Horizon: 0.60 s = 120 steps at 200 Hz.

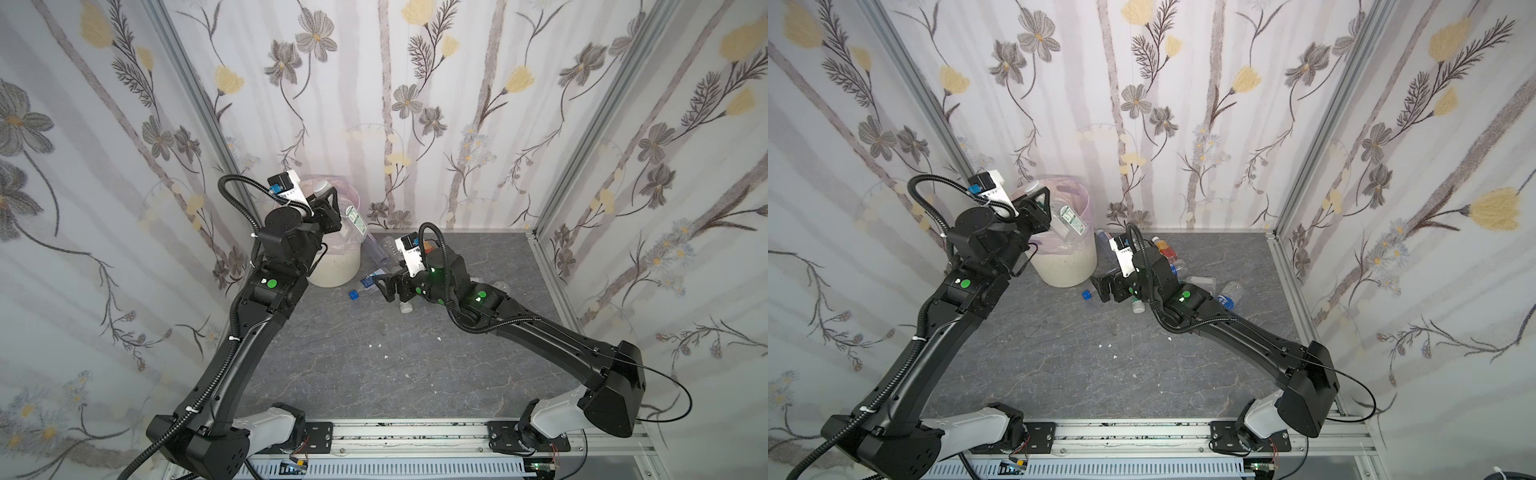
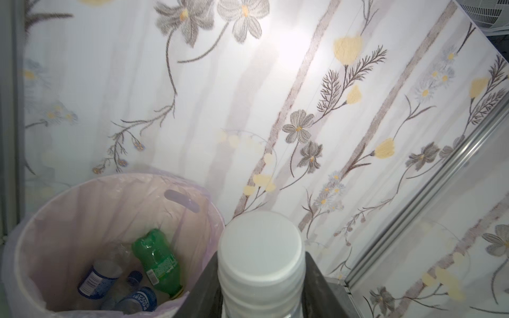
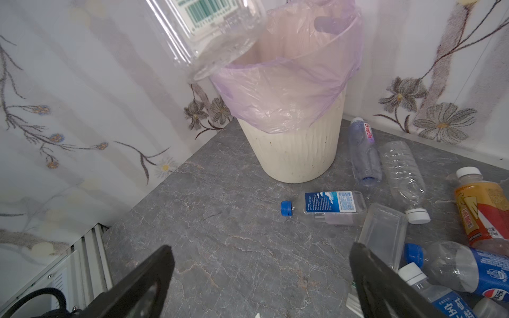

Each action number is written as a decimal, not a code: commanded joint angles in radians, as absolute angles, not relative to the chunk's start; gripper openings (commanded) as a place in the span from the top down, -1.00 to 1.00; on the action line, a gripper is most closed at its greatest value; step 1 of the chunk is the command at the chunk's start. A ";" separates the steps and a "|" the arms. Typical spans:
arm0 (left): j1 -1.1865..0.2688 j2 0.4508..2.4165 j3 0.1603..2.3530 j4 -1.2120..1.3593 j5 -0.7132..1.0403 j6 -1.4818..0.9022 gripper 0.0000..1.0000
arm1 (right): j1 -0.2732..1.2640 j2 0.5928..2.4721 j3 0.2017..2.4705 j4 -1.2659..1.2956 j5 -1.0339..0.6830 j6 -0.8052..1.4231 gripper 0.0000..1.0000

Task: Throw the plastic bottles in the bin
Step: 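Lift the bottle by its cap with the left gripper while the right opens, then open the left gripper to drop the green-labelled bottle into the bin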

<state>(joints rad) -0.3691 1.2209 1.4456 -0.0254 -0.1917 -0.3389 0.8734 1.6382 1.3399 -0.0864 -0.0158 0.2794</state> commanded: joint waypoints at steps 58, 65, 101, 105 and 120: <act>-0.368 1.223 1.603 0.229 -0.409 0.039 0.29 | 0.862 1.710 1.511 -0.085 -0.027 0.287 -0.99; -0.367 1.218 1.606 0.273 -0.408 0.068 0.29 | 0.861 1.712 1.510 -0.087 -0.029 0.288 -0.99; -0.366 1.227 1.616 0.404 -0.408 0.169 0.28 | 0.843 1.703 1.476 -0.091 -0.032 0.293 -0.99; -0.365 1.233 1.614 0.411 -0.411 0.175 0.28 | 0.841 1.701 1.472 -0.091 -0.033 0.294 -0.99; -0.348 1.255 1.598 0.417 -0.409 0.167 0.28 | 0.830 1.696 1.457 -0.091 -0.035 0.298 -0.99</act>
<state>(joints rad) -0.3660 1.2297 1.6119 0.3260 -0.3992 0.1074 0.8425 1.7054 1.4734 -0.0959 -0.0277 0.2874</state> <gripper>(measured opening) 0.396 0.995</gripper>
